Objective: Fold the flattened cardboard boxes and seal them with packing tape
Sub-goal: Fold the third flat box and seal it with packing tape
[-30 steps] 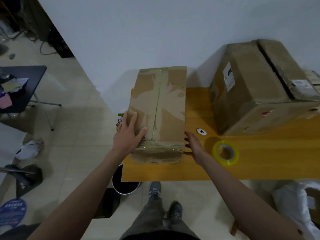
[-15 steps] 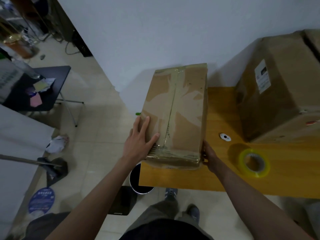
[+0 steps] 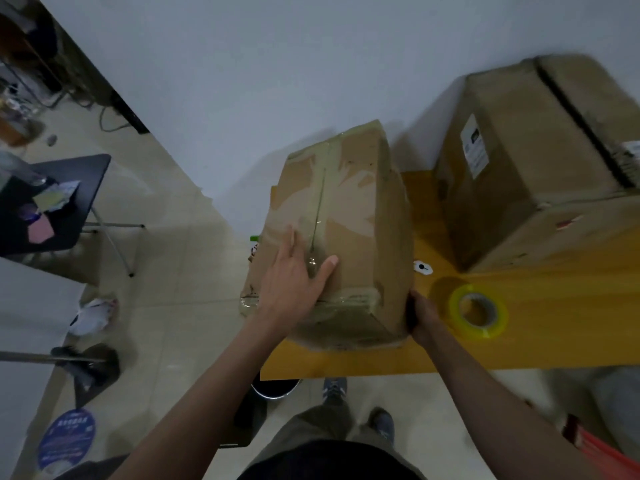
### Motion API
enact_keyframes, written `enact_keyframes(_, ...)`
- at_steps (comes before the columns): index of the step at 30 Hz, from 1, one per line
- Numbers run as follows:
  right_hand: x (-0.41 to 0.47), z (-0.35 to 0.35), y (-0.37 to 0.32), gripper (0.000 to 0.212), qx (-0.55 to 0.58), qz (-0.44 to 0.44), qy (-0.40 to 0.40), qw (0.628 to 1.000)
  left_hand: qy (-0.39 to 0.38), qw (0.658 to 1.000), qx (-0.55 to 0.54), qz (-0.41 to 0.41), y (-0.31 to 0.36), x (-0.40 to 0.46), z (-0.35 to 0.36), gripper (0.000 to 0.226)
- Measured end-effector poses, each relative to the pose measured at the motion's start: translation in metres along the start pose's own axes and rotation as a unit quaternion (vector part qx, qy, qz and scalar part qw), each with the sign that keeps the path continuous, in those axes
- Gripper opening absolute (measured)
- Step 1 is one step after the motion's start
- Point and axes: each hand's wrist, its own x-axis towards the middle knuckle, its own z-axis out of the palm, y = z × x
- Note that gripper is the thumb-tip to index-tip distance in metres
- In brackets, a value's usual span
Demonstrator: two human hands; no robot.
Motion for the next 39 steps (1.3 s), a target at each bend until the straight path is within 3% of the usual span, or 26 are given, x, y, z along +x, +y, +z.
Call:
enact_keyframes(4,-0.009,-0.007,-0.008,0.03,0.023,-0.036,0.055,0.998,-0.003,0.999,-0.028,0.041,0.007,-0.007,0.003,0.078)
enact_keyframes(7,-0.021,-0.006,-0.02,0.031,0.017,-0.084,0.084,0.993,-0.04,0.993,-0.108,-0.011,0.012,-0.003,0.003,0.087)
enact_keyframes(12,-0.05,-0.003,-0.06,0.029,-0.094,-0.244,0.138,0.955,-0.081,0.974,-0.207,-0.034,-0.006,0.015,-0.003,0.081)
enact_keyframes(16,-0.06,0.005,-0.08,0.039,-0.228,-0.304,0.123,0.917,-0.103,0.981,-0.157,-0.044,-0.017,0.017,0.014,0.09)
enact_keyframes(20,-0.065,-0.008,-0.072,0.049,-0.274,-0.312,0.065,0.907,-0.158,0.98,-0.103,-0.056,-0.03,0.013,0.032,0.086)
enact_keyframes(26,-0.072,-0.018,-0.067,0.053,-0.318,-0.305,0.041,0.897,-0.217,0.975,-0.016,-0.051,-0.033,0.003,0.038,0.137)
enact_keyframes(30,-0.09,-0.002,-0.075,0.044,-0.321,-0.36,0.039,0.875,-0.199,0.979,-0.009,-0.052,-0.046,0.005,0.038,0.142)
enact_keyframes(34,-0.123,0.034,-0.106,0.039,-0.336,-0.449,0.053,0.826,-0.194,0.978,-0.061,-0.046,-0.06,0.014,0.03,0.135)
enact_keyframes(37,-0.147,0.072,-0.123,0.037,-0.433,-0.5,0.082,0.746,-0.194,0.978,-0.07,0.006,-0.055,0.025,0.026,0.12)
enact_keyframes(39,-0.157,0.097,-0.117,0.036,-0.481,-0.532,0.082,0.692,-0.205,0.965,-0.159,0.031,-0.044,0.033,0.021,0.098)
